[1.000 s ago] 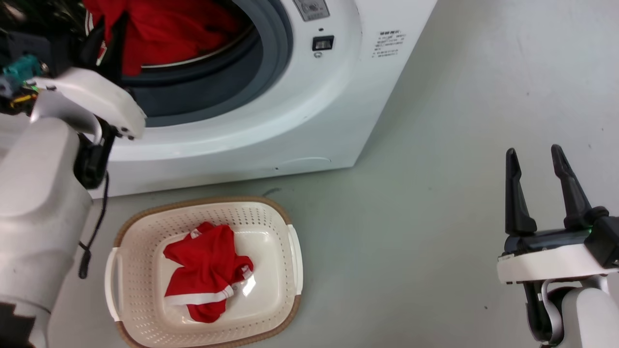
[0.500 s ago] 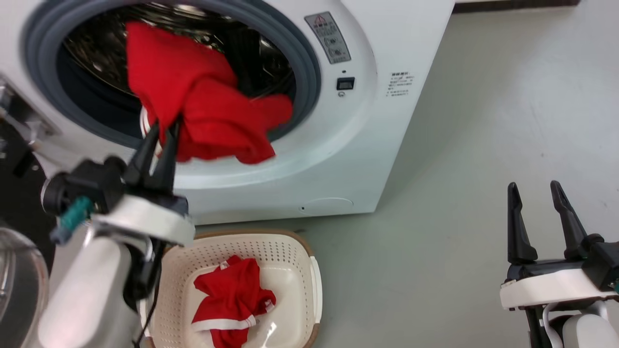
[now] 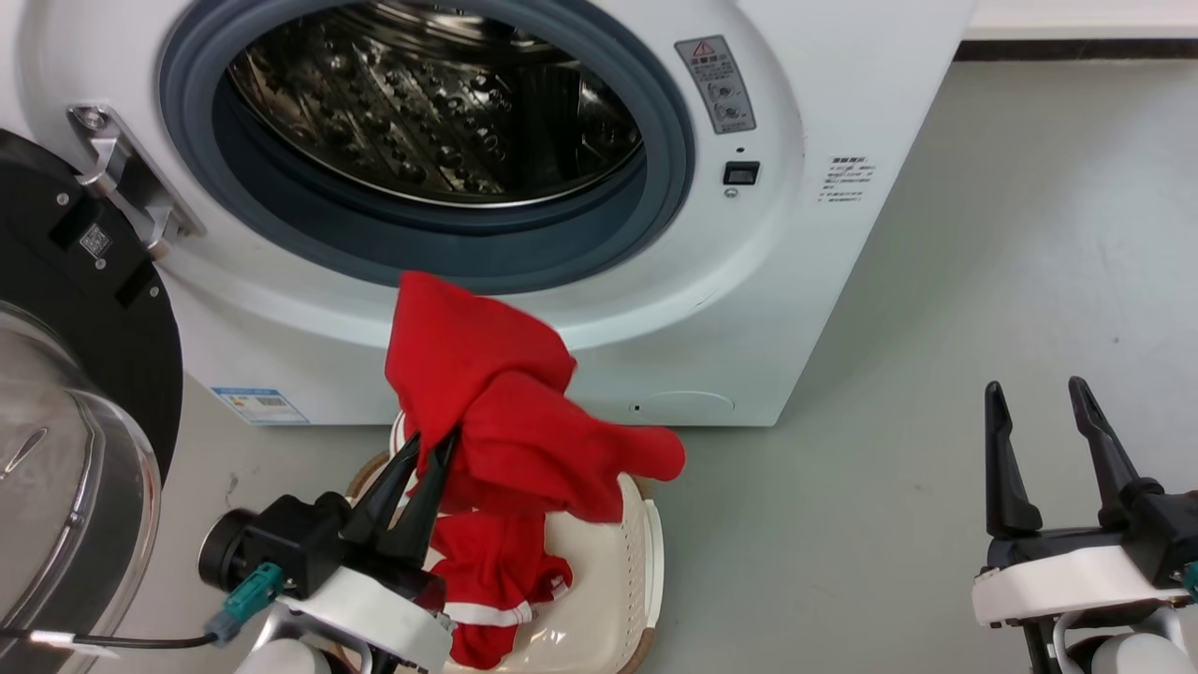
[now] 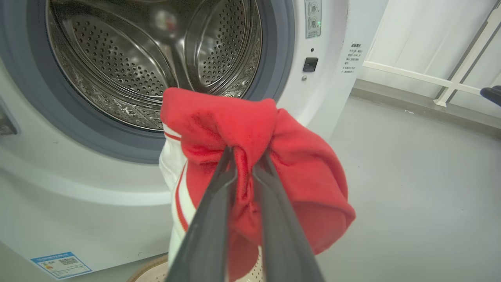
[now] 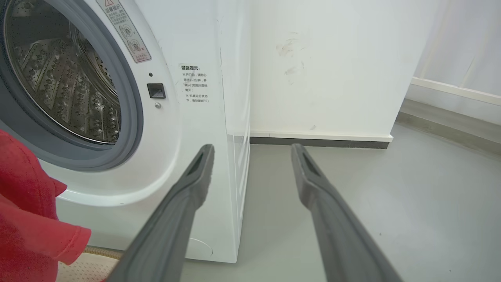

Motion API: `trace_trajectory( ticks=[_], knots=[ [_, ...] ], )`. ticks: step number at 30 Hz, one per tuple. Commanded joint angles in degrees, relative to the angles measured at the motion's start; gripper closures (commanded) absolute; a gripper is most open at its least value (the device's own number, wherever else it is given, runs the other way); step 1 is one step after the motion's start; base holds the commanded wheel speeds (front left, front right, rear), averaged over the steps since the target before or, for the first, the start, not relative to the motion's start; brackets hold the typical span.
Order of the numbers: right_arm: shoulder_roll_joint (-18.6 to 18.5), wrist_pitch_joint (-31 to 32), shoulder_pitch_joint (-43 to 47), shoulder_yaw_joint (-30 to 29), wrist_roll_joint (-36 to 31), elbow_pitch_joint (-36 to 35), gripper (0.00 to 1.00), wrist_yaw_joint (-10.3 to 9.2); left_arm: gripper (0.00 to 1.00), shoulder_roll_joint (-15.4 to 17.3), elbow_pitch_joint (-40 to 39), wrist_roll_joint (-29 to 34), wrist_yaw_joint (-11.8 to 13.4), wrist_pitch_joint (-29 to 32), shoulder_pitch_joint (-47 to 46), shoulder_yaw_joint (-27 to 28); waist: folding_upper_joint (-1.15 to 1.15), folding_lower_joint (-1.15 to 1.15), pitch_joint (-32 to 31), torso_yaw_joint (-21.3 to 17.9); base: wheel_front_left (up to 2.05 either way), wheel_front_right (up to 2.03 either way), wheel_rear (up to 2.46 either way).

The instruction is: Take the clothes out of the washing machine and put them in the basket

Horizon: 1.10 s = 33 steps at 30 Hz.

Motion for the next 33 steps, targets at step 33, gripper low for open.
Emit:
trace_trajectory(
  ticks=[33],
  knots=[
    [0.01, -0.14, -11.4, 1.0, 1.32, -4.71, 0.0, -0.04, 1.0, -0.21, 49.16, -12.34, -2.82, 2.26, -34.53, -31.33, 0.0, 0.01, 31.63, -8.04, 0.0, 0.0, 0.0]
  ],
)
